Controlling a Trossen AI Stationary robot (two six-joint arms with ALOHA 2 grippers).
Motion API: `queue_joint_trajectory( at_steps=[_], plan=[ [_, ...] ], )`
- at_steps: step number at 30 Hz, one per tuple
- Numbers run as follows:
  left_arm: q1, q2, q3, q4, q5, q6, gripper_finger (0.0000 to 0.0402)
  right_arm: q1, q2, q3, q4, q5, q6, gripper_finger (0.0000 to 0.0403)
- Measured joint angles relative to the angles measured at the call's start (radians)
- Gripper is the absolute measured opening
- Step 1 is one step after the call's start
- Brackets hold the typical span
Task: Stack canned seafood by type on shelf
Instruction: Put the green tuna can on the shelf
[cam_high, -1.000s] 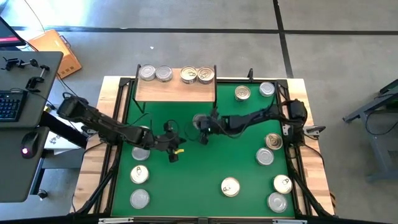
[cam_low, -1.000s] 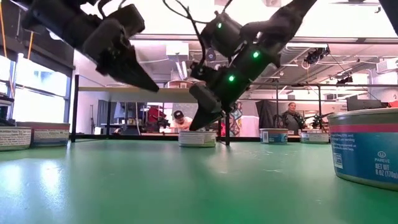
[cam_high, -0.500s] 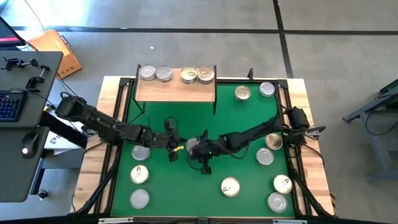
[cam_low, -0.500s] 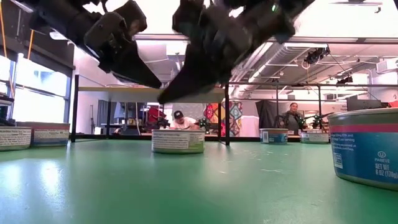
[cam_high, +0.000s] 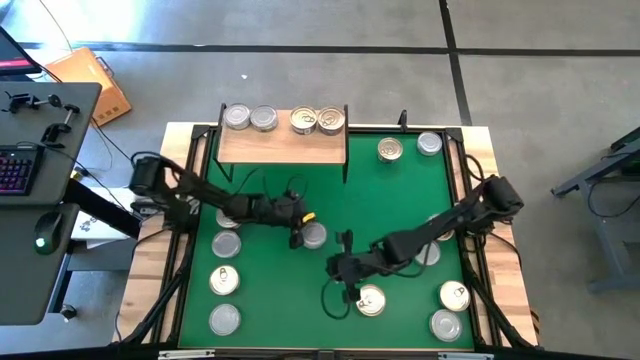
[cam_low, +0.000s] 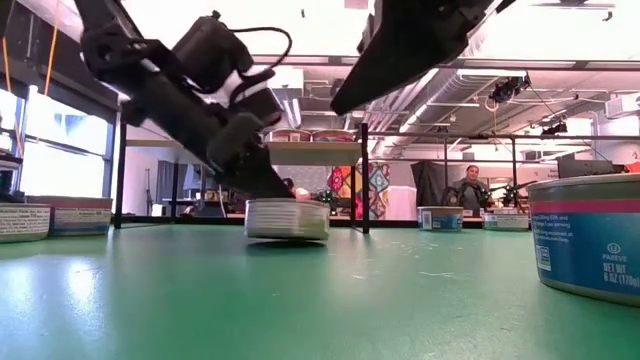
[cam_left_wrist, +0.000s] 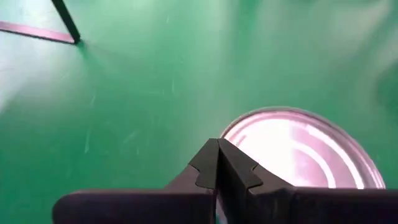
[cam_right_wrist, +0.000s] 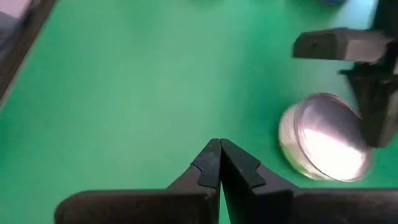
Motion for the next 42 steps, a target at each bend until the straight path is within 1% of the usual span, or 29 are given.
queue_joint_trajectory(
  at_steps=[3, 7, 12, 15, 19, 21, 22, 24, 27, 29, 31, 33, 38, 42],
  plan=[
    [0.01, 0.024, 0.002, -0.003, 0.043, -0.004, 0.0, 0.01, -0.007, 0.0, 0.002, 0.049, 0.001, 0.0],
    [-0.012, 0.023, -0.005, -0.055, 0.094, 0.004, 0.0, 0.006, 0.0, -0.019, 0.015, 0.108, 0.031, 0.0],
    [-0.043, 0.013, -0.007, -0.056, 0.097, 0.024, 0.0, -0.02, 0.002, -0.062, -0.007, 0.215, 0.08, 0.0005],
    [-0.055, 0.012, -0.006, -0.054, 0.085, 0.024, 0.0, -0.045, 0.002, -0.062, -0.035, 0.24, 0.087, 0.0037],
    [-0.064, 0.012, -0.006, -0.052, 0.044, 0.023, 0.0, -0.095, 0.002, -0.063, -0.099, 0.235, 0.065, 0.0117],
    [-0.068, 0.012, -0.006, -0.047, 0.017, 0.007, 0.0, -0.128, 0.002, -0.063, -0.139, 0.213, 0.073, 0.0156],
    [-0.069, 0.012, -0.006, -0.045, 0.004, 0.001, 0.0, -0.147, 0.005, -0.063, -0.142, 0.179, 0.077, 0.0173],
    [-0.069, 0.012, -0.006, -0.034, -0.023, -0.005, 0.0, -0.179, 0.015, -0.063, -0.117, 0.07, 0.07, 0.0196],
    [-0.068, 0.012, -0.001, -0.025, -0.042, -0.011, 0.0, -0.206, 0.048, -0.063, -0.001, -0.087, 0.038, 0.0207],
    [-0.068, 0.003, 0.004, -0.034, -0.065, -0.01, 0.0, -0.209, 0.065, -0.063, 0.052, -0.149, -0.001, 0.0208],
    [-0.068, -0.02, 0.004, -0.047, -0.075, -0.006, 0.0, -0.208, 0.068, -0.063, 0.085, -0.166, -0.021, 0.0208],
    [-0.068, -0.055, 0.004, -0.084, -0.077, -0.002, 0.0, -0.202, 0.064, -0.057, 0.076, -0.166, -0.027, 0.0208],
    [-0.069, -0.158, 0.005, -0.174, -0.084, 0.015, 0.0, -0.194, 0.042, -0.016, -0.019, -0.165, -0.066, 0.0208],
    [-0.08, -0.212, 0.005, -0.204, -0.077, 0.016, 0.0, -0.211, 0.04, 0.032, -0.104, -0.116, -0.117, 0.0214]
  ],
)
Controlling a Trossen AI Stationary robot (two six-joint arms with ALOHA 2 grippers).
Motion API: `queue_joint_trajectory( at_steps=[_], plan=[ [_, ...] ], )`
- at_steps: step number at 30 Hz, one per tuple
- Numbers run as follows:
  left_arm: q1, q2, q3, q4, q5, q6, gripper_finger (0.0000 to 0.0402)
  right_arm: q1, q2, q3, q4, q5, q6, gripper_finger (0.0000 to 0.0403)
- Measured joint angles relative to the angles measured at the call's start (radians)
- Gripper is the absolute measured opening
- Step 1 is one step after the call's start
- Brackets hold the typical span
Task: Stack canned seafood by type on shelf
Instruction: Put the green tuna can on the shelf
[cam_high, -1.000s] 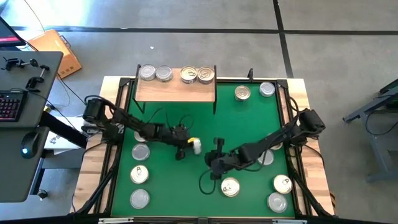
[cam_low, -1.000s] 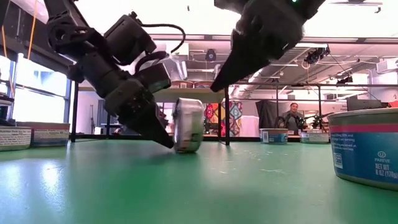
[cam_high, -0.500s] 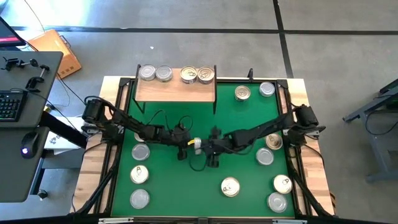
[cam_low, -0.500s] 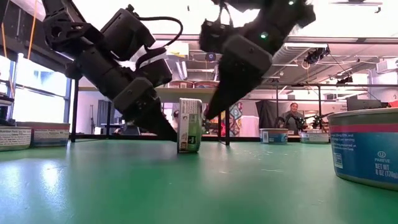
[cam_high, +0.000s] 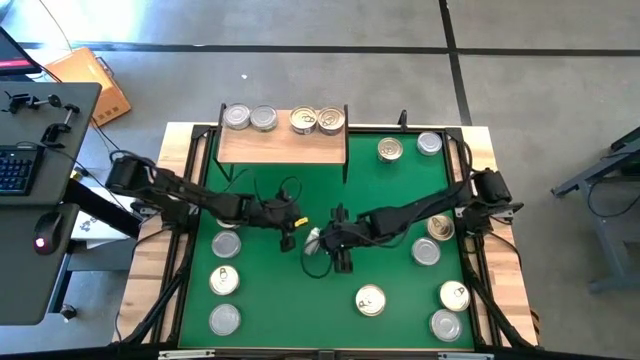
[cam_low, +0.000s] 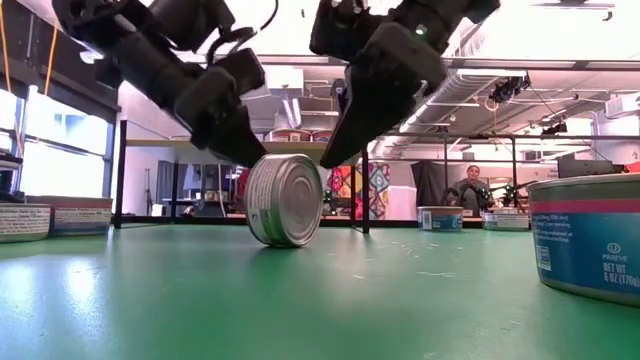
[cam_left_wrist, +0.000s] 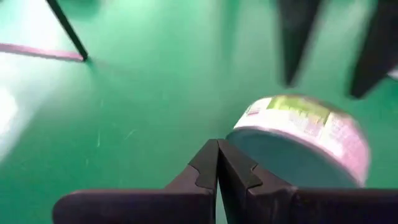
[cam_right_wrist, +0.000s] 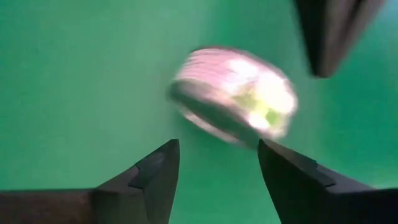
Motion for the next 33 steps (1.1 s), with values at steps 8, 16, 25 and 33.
queue_joint_trajectory(
  at_steps=[8, 16, 25, 33],
  plan=[
    [-0.075, -0.103, 0.0, -0.128, -0.039, -0.023, 0.0, -0.09, 0.022, 0.011, 0.046, -0.08, -0.228, 0.0291],
    [-0.189, -0.287, 0.0, -0.333, -0.208, -0.098, 0.0, -0.158, 0.12, 0.008, 0.24, -0.404, -0.442, 0.0307],
    [-0.333, -0.336, 0.0, -0.381, -0.339, -0.1, 0.0, -0.113, 0.162, 0.007, 0.272, -0.396, -0.297, 0.0178],
    [-0.508, -0.336, -0.036, -0.41, -0.618, -0.219, 0.0, -0.015, 0.134, -0.19, 0.64, -0.221, -0.129, 0.0113]
  ],
)
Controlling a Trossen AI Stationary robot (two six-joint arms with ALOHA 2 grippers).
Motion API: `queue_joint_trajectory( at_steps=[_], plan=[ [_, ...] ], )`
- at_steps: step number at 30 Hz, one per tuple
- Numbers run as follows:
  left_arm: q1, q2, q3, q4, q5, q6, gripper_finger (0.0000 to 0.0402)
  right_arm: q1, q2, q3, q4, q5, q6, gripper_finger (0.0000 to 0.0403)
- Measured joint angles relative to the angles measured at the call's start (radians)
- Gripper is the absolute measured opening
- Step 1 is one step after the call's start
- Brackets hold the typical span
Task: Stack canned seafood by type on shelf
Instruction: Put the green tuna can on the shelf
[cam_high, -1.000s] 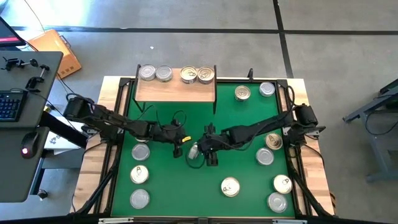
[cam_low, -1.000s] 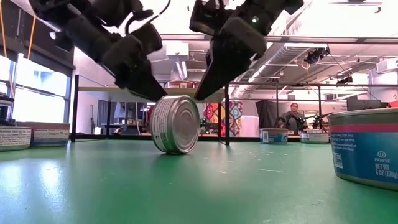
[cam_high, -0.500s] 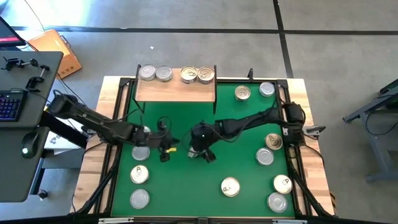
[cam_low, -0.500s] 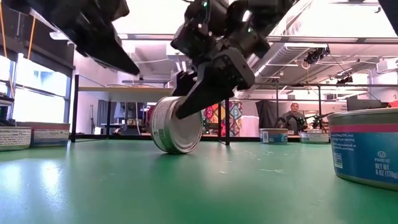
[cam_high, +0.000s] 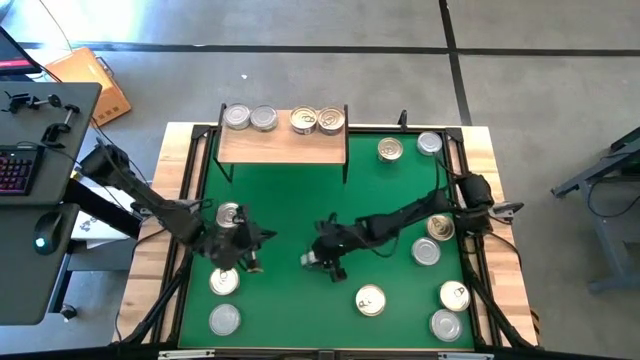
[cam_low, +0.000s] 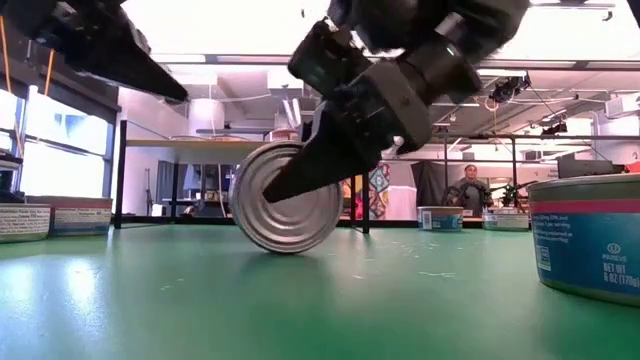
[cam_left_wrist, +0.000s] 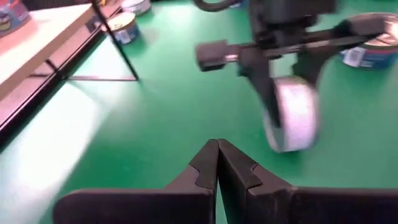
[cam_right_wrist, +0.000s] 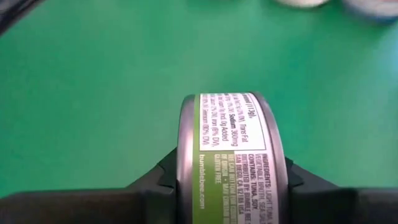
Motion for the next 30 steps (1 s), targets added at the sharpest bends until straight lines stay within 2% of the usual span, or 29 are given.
queue_joint_trajectory(
  at_steps=[3, 6, 11, 14, 19, 23, 26, 30],
  plan=[
    [-0.041, 0.001, -0.066, 0.136, -0.03, 0.007, 0.0, 0.027, -0.014, -0.099, 0.24, 0.095, 0.044, 0.0113],
    [-0.06, 0.006, -0.155, 0.411, -0.037, 0.105, 0.0001, 0.055, -0.043, -0.15, 0.455, 0.209, 0.037, 0.0113],
    [-0.054, 0.056, -0.267, 0.914, 0.078, 0.423, 0.0036, 0.072, -0.046, -0.181, 0.612, 0.254, 0.002, 0.0113],
    [-0.032, 0.108, -0.274, 1.062, 0.176, 0.553, 0.0082, 0.076, -0.056, -0.17, 0.656, 0.246, -0.013, 0.0113],
    [0.018, 0.194, -0.235, 1.113, 0.199, 0.639, 0.0182, 0.077, -0.054, -0.147, 0.642, 0.223, -0.022, 0.0113],
    [0.042, 0.241, -0.202, 1.105, 0.196, 0.618, 0.0249, 0.077, -0.058, -0.145, 0.651, 0.224, -0.024, 0.0113],
    [0.044, 0.255, -0.189, 1.079, 0.201, 0.579, 0.0269, 0.076, -0.058, -0.145, 0.647, 0.224, -0.025, 0.0113],
    [0.043, 0.262, -0.19, 1.071, 0.197, 0.541, 0.0254, 0.077, -0.068, -0.145, 0.652, 0.225, -0.025, 0.0113]
  ],
)
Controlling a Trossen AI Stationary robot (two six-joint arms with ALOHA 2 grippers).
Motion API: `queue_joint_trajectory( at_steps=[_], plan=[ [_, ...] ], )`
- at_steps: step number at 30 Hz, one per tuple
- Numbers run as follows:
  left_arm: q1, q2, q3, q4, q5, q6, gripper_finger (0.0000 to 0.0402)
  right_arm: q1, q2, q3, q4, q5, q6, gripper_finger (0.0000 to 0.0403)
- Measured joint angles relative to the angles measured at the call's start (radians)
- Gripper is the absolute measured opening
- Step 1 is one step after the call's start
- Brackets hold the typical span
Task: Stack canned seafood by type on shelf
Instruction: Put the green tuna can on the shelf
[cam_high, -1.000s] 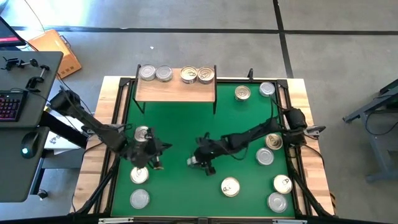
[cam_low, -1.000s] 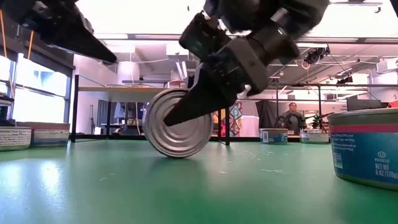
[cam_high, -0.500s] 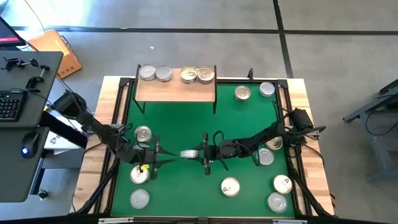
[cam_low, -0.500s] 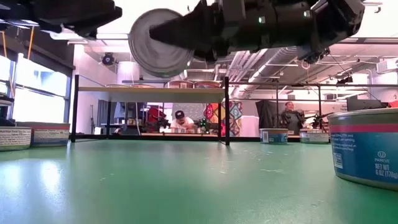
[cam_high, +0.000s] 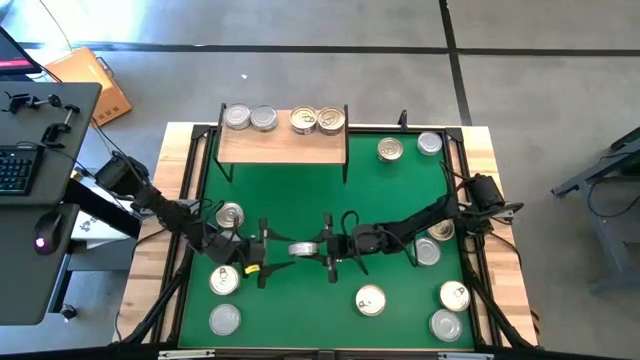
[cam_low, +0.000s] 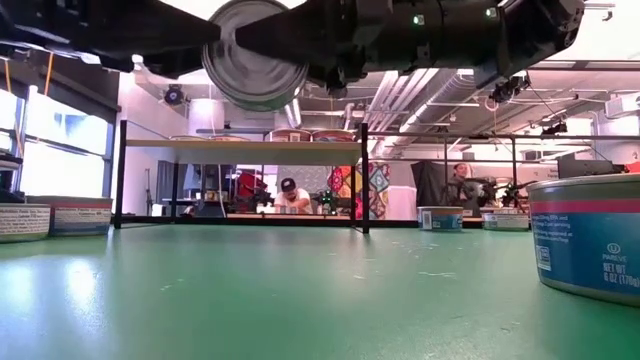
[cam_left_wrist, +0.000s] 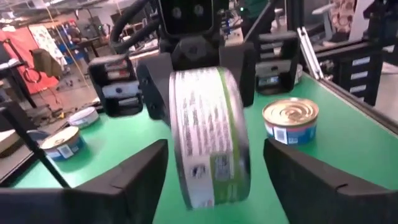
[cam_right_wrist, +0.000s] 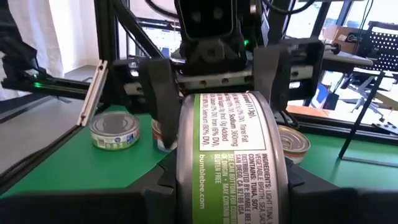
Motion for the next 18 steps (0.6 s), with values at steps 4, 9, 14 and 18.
queue_joint_trajectory(
  at_steps=[4, 9, 14, 18],
  plan=[
    [0.005, 0.006, 0.003, 0.0, 0.004, -0.027, 0.0208, 0.0, -0.001, 0.0, 0.002, 0.005, 0.0, 0.0113],
    [0.008, 0.006, 0.003, 0.012, 0.018, -0.053, 0.0139, 0.0, -0.001, 0.0, 0.013, 0.0, 0.002, 0.0119],
    [0.008, 0.006, 0.003, 0.008, 0.029, -0.05, 0.0124, 0.0, -0.001, 0.001, 0.022, 0.005, 0.008, 0.0172],
    [-0.001, 0.006, 0.003, 0.006, 0.02, -0.05, 0.0124, 0.0, -0.026, 0.001, -0.011, 0.006, 0.01, 0.0189]
  ],
)
